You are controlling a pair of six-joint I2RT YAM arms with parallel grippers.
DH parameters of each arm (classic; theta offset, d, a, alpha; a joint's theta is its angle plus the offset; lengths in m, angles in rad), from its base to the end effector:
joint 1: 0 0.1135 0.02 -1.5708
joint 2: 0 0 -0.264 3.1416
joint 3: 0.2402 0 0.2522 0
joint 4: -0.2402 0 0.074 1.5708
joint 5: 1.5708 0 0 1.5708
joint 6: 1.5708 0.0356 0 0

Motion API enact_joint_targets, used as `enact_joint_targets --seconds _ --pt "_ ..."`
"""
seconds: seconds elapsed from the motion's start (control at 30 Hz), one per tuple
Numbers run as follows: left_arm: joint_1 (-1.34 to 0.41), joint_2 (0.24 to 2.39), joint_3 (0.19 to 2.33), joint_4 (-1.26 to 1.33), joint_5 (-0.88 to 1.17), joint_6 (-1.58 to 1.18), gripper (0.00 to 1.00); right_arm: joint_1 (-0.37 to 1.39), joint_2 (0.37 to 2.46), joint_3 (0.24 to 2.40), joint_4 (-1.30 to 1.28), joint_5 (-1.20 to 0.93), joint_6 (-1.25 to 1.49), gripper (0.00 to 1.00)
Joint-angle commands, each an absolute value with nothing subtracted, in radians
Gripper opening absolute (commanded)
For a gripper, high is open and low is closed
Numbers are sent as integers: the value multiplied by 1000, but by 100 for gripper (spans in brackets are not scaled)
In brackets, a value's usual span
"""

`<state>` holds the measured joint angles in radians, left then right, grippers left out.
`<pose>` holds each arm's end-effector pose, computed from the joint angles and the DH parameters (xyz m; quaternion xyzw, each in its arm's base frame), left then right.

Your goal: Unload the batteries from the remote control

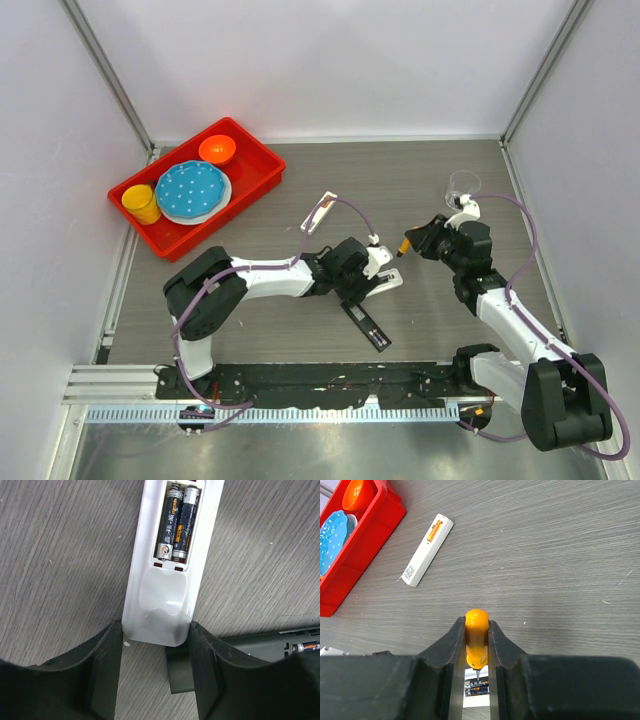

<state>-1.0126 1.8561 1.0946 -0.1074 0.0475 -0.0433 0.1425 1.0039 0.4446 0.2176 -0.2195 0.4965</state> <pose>0.2018 -0.3264 0.1576 0.4446 0.8269 -0.1924 0.2857 0.2168 0.0389 0.2206 0.0808 0.8105 0.2650 0.5160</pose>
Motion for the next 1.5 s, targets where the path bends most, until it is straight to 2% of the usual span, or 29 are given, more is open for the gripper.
enact_joint_targets --seconds 0.0,0.1,0.17,0.2,0.3,0.5,0.63,0.83,0.87,0.93,1.2,1.47 --pt "-1017 1862 1115 -109 90 -35 46 156 1012 453 278 -227 471 1" --pt "-1022 1856 1111 -103 117 -28 46 163 1005 451 267 -222 468 1" --pt "-1022 1853 1109 -95 107 -26 55 163 999 451 258 -219 468 1" --pt "-1022 1856 1111 -97 82 -23 63 161 993 449 256 -219 468 1" --pt "-1022 1862 1121 -103 16 -9 72 163 983 446 247 -216 474 1" --pt "-1020 1919 1189 -136 9 31 76 163 980 443 236 -218 472 1" --pt "-1020 1918 1192 -138 56 34 71 163 974 436 229 -207 471 1" --pt "-1020 1901 1170 -135 84 28 51 169 980 433 232 -189 462 1" --pt "-1020 1898 1169 -133 86 25 45 170 982 433 232 -186 462 1" --pt "-1020 1891 1160 -132 90 17 40 173 988 431 238 -178 459 1" --pt "-1020 1896 1158 -135 92 9 30 195 1012 434 235 -140 453 1" --pt "-1020 1901 1163 -140 100 6 28 225 1051 456 190 -54 434 1"
